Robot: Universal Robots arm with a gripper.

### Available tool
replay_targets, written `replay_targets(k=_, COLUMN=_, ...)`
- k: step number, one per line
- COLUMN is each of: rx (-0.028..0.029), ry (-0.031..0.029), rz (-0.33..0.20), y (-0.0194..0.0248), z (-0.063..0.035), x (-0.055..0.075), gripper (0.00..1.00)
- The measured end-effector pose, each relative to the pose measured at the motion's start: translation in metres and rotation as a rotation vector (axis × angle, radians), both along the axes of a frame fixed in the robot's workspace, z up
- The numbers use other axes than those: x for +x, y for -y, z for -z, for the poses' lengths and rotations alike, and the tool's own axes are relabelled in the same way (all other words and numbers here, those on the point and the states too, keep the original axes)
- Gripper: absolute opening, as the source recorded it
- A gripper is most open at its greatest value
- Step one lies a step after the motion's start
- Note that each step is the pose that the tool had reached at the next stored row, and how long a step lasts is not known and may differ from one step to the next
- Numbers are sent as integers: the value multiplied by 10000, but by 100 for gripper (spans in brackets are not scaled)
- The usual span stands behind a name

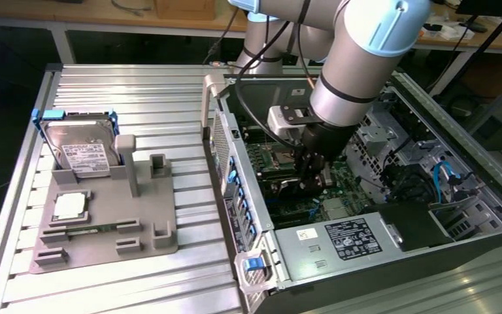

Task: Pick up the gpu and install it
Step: 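Insert the gpu into the slot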

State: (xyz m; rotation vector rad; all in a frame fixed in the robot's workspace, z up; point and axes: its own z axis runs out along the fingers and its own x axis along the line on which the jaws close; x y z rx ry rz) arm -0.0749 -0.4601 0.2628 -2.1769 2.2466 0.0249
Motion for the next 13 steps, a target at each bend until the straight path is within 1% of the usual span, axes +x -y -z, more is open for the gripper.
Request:
replay_targets(k=3, rx=16, ry=1, rz=0, y=-4, z=2, x=0, gripper=27)
replay_targets(k=7, rx=19, ry=9, rz=0, y=-4, z=0, x=-6, gripper=27)
replay_targets(k=13, rx=21, ry=15, rz=0, y=-4, z=-37, x=-8, gripper=27)
